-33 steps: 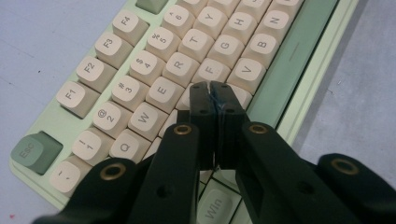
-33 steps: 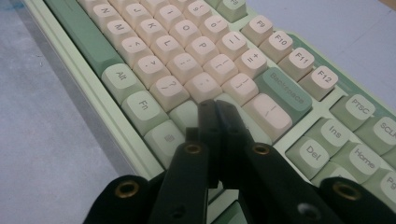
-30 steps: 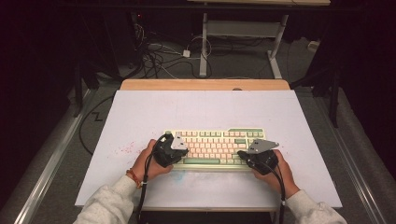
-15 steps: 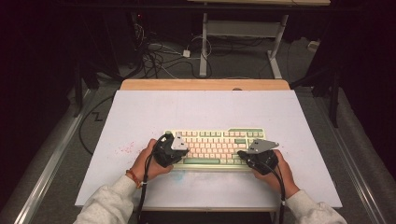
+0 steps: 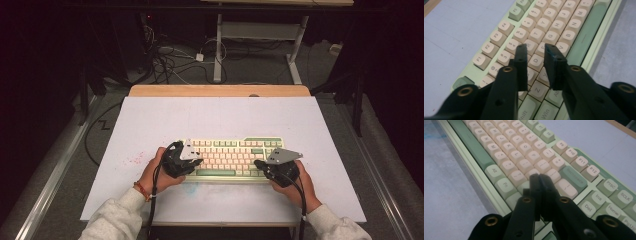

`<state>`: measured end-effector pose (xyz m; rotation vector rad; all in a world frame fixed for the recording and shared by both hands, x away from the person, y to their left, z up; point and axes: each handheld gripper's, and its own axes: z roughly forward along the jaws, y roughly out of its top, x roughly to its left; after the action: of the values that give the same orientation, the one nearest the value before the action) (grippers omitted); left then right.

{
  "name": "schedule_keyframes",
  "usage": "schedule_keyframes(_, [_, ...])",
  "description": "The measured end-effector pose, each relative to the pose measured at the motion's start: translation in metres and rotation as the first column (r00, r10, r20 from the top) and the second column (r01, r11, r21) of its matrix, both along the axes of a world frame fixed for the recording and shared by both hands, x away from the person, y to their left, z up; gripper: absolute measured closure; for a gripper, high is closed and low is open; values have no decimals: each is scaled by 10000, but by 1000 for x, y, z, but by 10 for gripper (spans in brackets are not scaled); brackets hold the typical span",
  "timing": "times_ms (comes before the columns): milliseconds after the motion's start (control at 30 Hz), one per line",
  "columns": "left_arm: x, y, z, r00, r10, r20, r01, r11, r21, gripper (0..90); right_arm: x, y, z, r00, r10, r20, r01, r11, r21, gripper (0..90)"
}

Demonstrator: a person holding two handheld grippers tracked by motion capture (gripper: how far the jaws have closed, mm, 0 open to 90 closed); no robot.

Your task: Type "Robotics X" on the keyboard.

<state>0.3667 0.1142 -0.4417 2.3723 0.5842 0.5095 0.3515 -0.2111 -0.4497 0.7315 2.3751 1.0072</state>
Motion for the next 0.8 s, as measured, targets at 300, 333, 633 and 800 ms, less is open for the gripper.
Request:
schedule_keyframes(300, [-3,1,3,9968,463,645,-435,9981,-437,452,-2,0,9,9992,-54,385,43,9996,282,804])
schedule_keyframes(333, [-4,1,3,9963,494,699,-464,9979,-446,427,-1,0,10,9991,-102,403,89,9994,321,783])
schedule_keyframes(633, [-3,0,3,9943,726,779,-679,9958,-618,241,1,-4,16,9963,-570,644,537,9972,528,568])
schedule_keyframes(800, [-5,0,4,9933,808,827,-734,9933,-894,169,1,-3,16,9939,-812,743,765,9950,638,361])
